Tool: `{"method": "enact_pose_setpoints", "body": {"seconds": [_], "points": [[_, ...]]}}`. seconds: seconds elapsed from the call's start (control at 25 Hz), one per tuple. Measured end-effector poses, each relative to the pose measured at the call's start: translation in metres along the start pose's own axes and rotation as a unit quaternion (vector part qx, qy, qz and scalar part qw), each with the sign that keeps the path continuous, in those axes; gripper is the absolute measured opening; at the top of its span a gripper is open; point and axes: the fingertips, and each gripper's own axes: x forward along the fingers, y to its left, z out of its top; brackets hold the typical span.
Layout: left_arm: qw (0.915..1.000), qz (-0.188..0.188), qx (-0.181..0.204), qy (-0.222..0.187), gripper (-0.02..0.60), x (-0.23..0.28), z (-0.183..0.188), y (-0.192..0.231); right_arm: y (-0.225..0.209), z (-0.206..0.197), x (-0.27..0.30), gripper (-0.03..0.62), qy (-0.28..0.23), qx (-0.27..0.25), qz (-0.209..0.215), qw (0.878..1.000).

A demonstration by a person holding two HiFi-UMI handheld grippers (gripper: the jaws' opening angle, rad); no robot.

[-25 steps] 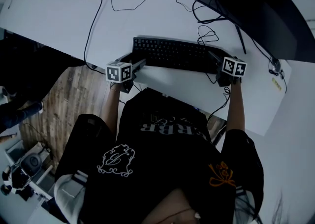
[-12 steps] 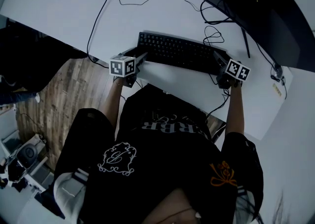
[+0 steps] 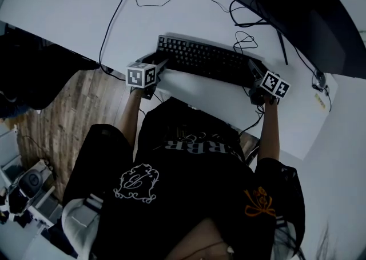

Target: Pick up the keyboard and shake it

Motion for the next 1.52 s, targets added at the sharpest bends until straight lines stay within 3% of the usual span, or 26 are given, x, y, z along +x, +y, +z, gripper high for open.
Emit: {"method": "enact_pose_setpoints", "body": {"seconds": [0.44,0.72,0.96,1.16,1.52], "points": [[0.9970,-0.017,0.040,-0.064,0.262,-0.005,0.067,-0.007,0.031,0.061,-0.036,0.278,-0.094,-0.032,0.004,0.995],[0.9910,-0.041,0.062,-0.111,0.262,-0.012,0.112,-0.034,0.054,0.115,-0.085,0.271,-0.178,-0.075,0.006,0.981],[0.9876,-0.056,0.070,-0.129,0.262,-0.007,0.141,-0.048,0.079,0.148,-0.119,0.265,-0.219,-0.140,0.016,0.966],[0.9836,-0.071,0.075,-0.148,0.262,0.001,0.158,-0.056,0.104,0.168,-0.147,0.264,-0.251,-0.207,0.010,0.946],[0.9646,-0.107,0.090,-0.223,0.262,0.001,0.184,-0.073,0.138,0.185,-0.191,0.264,-0.320,-0.285,-0.011,0.904]]}}
